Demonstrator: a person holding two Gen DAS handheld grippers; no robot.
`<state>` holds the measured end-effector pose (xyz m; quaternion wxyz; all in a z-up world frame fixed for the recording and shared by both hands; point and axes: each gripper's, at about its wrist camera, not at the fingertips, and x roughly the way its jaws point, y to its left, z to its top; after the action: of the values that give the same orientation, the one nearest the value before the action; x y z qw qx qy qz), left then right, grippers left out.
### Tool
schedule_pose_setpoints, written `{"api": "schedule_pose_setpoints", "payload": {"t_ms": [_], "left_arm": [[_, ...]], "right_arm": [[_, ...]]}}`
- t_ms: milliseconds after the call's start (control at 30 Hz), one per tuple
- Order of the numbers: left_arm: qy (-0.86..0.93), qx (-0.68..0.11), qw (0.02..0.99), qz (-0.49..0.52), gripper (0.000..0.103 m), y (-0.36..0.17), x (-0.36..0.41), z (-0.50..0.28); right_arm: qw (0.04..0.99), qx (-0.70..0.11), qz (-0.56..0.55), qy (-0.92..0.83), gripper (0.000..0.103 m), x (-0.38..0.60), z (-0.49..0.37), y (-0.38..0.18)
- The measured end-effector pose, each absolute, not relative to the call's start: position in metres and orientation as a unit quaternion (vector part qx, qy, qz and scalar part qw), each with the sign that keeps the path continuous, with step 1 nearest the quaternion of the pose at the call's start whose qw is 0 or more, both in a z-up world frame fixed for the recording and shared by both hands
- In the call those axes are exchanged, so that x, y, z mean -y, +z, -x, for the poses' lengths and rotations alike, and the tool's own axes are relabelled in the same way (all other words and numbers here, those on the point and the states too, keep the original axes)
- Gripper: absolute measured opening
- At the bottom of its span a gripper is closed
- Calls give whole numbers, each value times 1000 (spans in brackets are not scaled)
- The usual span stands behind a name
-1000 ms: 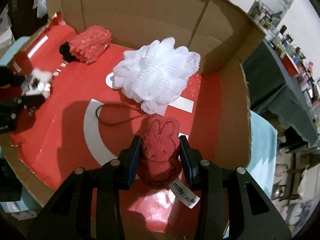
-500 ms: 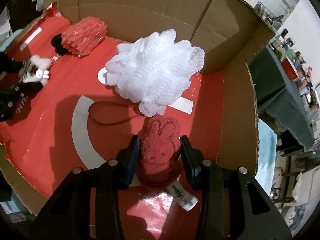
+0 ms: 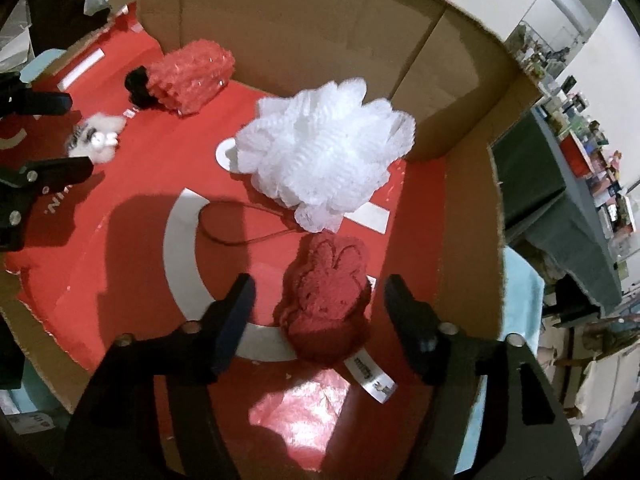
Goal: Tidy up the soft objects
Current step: 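Open both tools and withdraw them from the box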
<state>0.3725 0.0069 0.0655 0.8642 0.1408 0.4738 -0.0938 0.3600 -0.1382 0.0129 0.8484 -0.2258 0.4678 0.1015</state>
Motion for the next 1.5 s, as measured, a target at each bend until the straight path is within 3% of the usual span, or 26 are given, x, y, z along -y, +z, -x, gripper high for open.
{"api": "schedule_pose_setpoints", "payload": {"t_ms": [333,567,767,1067,1233,1333,1500], "left_arm": [[-100,-415,896,-124,91,112,-8,-332],[-106,-372,917,-99,98,147,-8,-297],[-118,-334,932,-73,100,173,-5,-256],[-147,-285,946,-40,102,198,-8,-198],[-152,-252,955,-35,103,204,-9,-166],[-158,-237,958,-26,103,205,-10,-146],[-164,-213,963,-26,103,205,-8,-117]], "right_arm": [[869,-441,205,93,68,150,-331,54],[889,-404,192,92,74,161,-300,92],[911,-358,181,99,82,168,-251,123],[936,-288,173,107,82,170,-177,155],[947,-249,169,113,83,166,-142,161],[950,-233,163,125,92,164,-122,160],[958,-198,163,131,92,159,-87,156]]}}
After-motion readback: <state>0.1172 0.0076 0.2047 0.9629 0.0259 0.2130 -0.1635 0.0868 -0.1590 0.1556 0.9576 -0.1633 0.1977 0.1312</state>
